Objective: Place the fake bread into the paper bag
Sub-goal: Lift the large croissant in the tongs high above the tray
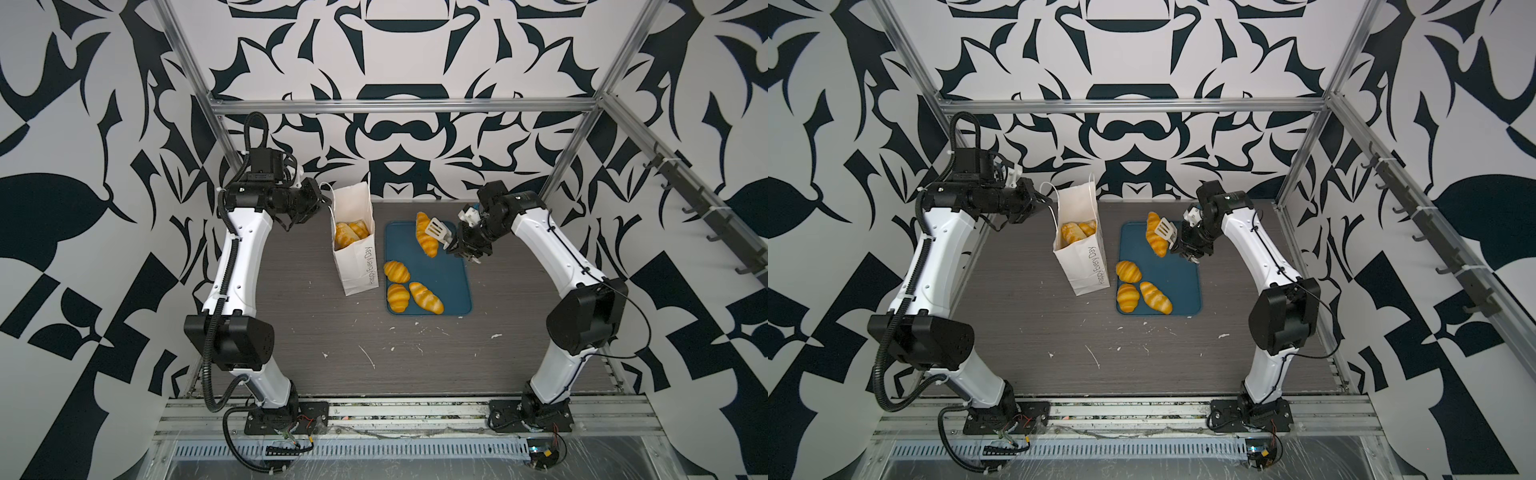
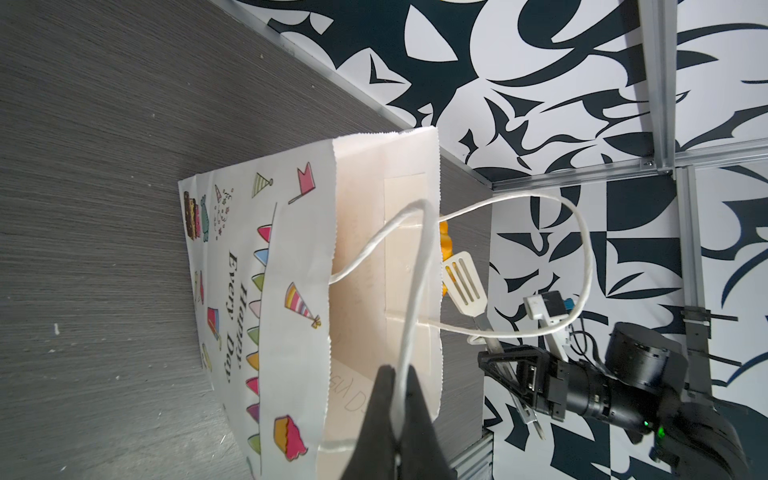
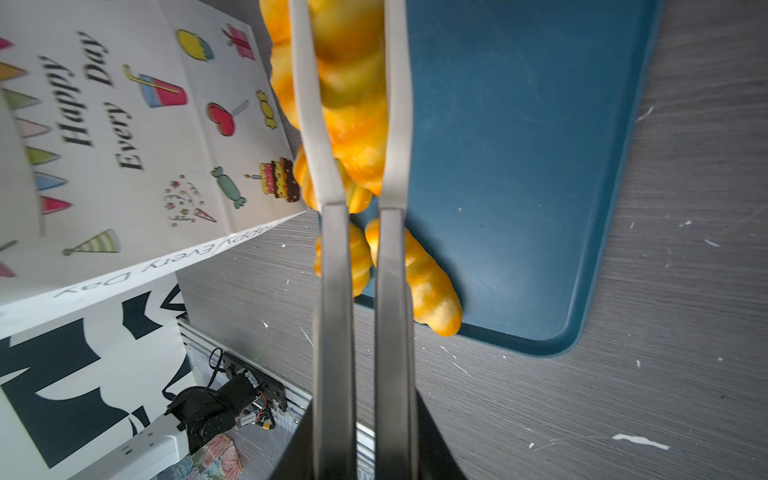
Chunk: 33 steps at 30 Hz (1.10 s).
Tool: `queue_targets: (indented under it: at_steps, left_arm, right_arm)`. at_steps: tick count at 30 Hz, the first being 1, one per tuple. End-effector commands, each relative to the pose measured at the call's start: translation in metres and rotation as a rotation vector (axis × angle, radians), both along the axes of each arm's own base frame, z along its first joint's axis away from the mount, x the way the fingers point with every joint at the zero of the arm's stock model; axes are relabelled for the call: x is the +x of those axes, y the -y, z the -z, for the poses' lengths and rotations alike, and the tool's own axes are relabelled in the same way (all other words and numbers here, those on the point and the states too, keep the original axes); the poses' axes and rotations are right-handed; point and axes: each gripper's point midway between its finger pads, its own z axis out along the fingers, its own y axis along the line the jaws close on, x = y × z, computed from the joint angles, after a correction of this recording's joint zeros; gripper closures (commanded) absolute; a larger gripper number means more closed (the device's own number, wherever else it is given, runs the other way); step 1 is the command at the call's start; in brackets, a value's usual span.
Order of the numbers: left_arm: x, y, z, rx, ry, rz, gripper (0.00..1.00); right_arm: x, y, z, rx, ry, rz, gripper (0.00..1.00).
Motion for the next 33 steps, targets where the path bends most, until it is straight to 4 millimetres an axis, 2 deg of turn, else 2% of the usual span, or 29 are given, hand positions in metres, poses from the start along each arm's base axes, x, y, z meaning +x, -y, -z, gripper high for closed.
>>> queue_targets:
  at_steps: [1, 16, 33]
  left_arm:
    - [-0.008, -0.001, -0.010, 0.004, 0.007, -0.004, 1.00]
    - [-0.011, -0.002, -0.011, 0.010, 0.013, -0.005, 1.00]
    - [-0.013, -0.001, -0.011, 0.009, 0.012, -0.002, 1.00]
  right_arm:
    - [-0.001, -0.009, -0.057, 0.090, 0.121, -0.018, 0.71]
    - [0.011, -0.030, -0.156, 0.300, 0.322, -0.019, 0.71]
    - [0.013, -0.052, -0.236, 0.564, 0.474, -0.063, 0.70]
